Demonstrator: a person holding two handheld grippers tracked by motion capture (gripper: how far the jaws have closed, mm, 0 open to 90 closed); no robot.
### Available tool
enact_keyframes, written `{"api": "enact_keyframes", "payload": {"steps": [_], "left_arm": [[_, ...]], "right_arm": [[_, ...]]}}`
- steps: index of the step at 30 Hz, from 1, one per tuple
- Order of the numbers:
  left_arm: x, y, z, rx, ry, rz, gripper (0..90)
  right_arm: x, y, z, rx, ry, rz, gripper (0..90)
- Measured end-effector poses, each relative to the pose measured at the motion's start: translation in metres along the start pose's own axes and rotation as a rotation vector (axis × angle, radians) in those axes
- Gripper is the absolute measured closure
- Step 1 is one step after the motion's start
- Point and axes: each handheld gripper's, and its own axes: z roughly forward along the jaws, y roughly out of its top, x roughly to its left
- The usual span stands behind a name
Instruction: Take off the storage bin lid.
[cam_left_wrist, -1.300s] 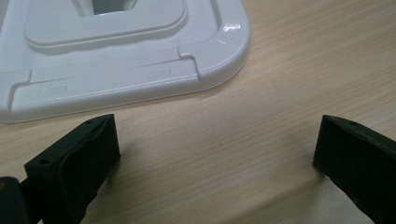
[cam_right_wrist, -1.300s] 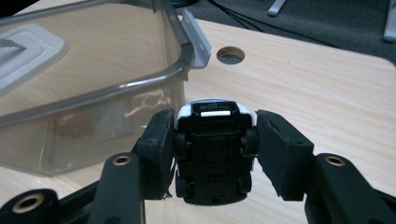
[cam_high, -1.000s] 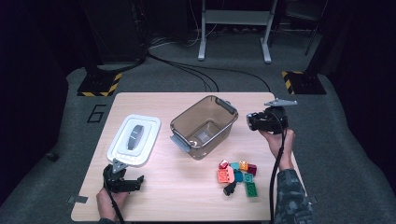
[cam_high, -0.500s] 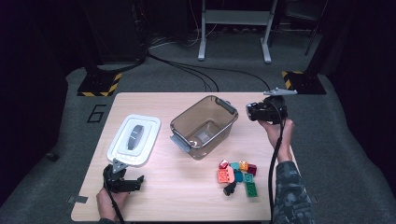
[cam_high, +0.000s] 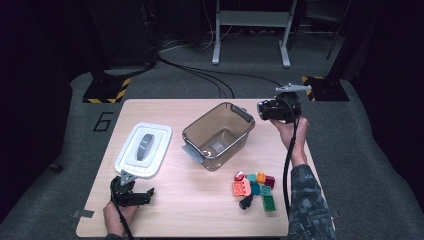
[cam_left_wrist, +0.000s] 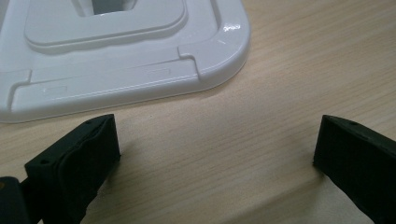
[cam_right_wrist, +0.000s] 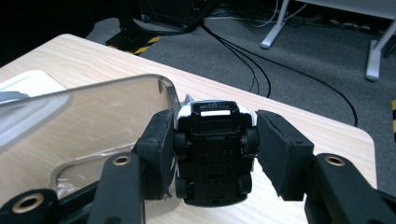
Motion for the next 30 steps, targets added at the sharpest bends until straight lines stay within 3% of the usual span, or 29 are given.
{"api": "enact_keyframes", "payload": {"steps": [12,20,30], "left_arm": [[0.000,0.000,0.000,0.003,-0.001,-0.002,0.0],[0.000,0.000,0.000,0.003,-0.001,-0.001,0.0],[0.000,0.000,0.000,0.003,0.000,0.000,0.0]], "right_arm": [[0.025,0.012,0.023,0.005,0.061,-0.037,48.4],[0.041,0.004,0.047,0.036,0.107,-0.042,48.3],[0.047,-0.012,0.060,0.079,0.125,-0.052,48.2]]}}
